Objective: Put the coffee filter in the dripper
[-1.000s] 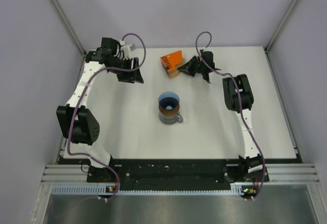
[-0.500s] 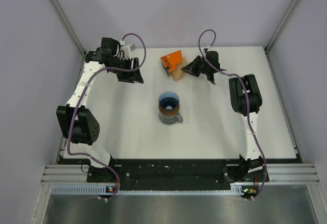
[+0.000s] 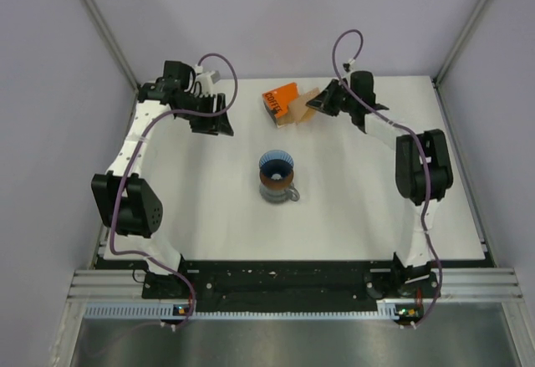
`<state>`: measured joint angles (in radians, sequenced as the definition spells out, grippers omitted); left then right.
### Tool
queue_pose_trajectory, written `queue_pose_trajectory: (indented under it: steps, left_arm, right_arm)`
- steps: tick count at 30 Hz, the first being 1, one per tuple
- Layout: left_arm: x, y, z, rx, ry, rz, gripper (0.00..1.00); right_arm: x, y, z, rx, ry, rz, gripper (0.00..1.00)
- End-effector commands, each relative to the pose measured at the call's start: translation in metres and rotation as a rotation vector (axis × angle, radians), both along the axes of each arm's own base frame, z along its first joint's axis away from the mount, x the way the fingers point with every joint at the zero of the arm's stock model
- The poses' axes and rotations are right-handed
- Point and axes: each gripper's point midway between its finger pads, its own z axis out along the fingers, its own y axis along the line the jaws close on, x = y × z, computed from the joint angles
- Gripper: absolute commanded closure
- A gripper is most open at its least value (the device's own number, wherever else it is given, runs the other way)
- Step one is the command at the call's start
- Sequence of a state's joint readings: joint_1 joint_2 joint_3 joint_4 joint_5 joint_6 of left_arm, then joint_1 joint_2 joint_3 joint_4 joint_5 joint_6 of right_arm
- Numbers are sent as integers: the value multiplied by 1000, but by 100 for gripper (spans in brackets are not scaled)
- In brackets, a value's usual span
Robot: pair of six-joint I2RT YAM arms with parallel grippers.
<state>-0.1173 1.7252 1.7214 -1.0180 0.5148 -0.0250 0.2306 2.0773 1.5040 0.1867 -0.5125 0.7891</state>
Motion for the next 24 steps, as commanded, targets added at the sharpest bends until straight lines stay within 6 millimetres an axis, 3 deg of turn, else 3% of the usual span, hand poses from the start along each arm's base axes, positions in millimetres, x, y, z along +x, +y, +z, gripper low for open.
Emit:
queue_pose_trajectory:
  steps: [1, 6, 7, 9, 14, 19, 24]
  left_arm:
    - [0, 4, 40, 0, -134, -24, 37]
    - [0, 6, 62, -1, -195, -38, 37]
    - [0, 5, 66, -3, -207, -41, 37]
    - [-1, 5, 76, -6, -228, -48, 36]
    - [-2, 3, 99, -23, -278, -58, 36]
    - [-8, 0, 123, -36, -336, -81, 34]
    - [-14, 3, 156, -24, -447, -91, 28]
  right_arm:
    - [-18, -15, 61, -113, -187, 28, 100]
    - [-55, -20, 113, -274, -413, 165, 100]
    - [-66, -20, 115, -323, -438, 208, 100]
    - [-90, -20, 140, -424, -561, 270, 100]
    - [-146, -9, 177, -696, -842, 391, 100]
    - [-207, 12, 196, -882, -1095, 567, 100]
    - [-256, 34, 199, -1085, -1343, 736, 100]
